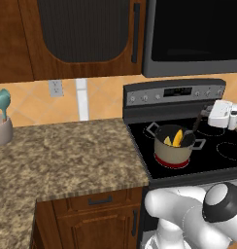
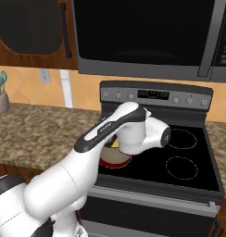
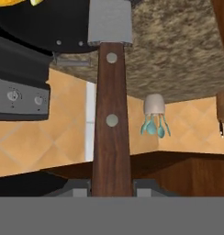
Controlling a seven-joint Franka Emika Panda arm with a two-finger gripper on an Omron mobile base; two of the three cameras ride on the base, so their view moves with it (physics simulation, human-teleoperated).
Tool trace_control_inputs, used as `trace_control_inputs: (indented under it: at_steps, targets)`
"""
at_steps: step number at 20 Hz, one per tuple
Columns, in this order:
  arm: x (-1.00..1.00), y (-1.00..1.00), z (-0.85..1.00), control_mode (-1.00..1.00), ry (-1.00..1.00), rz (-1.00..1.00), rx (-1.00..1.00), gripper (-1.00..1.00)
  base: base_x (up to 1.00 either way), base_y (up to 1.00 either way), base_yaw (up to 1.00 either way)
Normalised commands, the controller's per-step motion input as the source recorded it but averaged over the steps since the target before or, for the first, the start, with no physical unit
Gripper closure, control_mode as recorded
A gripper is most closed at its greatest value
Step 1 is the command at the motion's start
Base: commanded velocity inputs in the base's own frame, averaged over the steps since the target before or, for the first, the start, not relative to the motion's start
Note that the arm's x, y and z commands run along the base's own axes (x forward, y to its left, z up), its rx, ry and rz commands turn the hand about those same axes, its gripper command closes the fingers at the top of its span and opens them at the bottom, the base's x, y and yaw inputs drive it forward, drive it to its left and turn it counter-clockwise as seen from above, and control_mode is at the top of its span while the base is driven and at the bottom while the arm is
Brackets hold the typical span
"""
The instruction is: Put the corn and lemon wedge in the pot. Retrieve the spatula and lightly stir the vegetables in the pot.
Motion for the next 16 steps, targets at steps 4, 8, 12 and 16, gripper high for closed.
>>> trace_control_inputs:
  at_steps: [4, 8, 12, 16]
  targets:
    - [0.02, 0.00, -0.22, -1.00, 0.00, 0.00, -0.09, 1.00, 0.00, 0.00, 0.00]
    - [0.00, 0.00, -0.12, -1.00, -0.01, 0.04, -0.03, 1.00, 0.00, 0.00, 0.00]
    - [0.00, 0.16, 0.00, -1.00, -0.08, 0.10, 0.00, 1.00, 0.00, 0.00, 0.00]
    - [0.00, 0.24, 0.16, -1.00, -0.16, 0.13, 0.00, 1.00, 0.00, 0.00, 0.00]
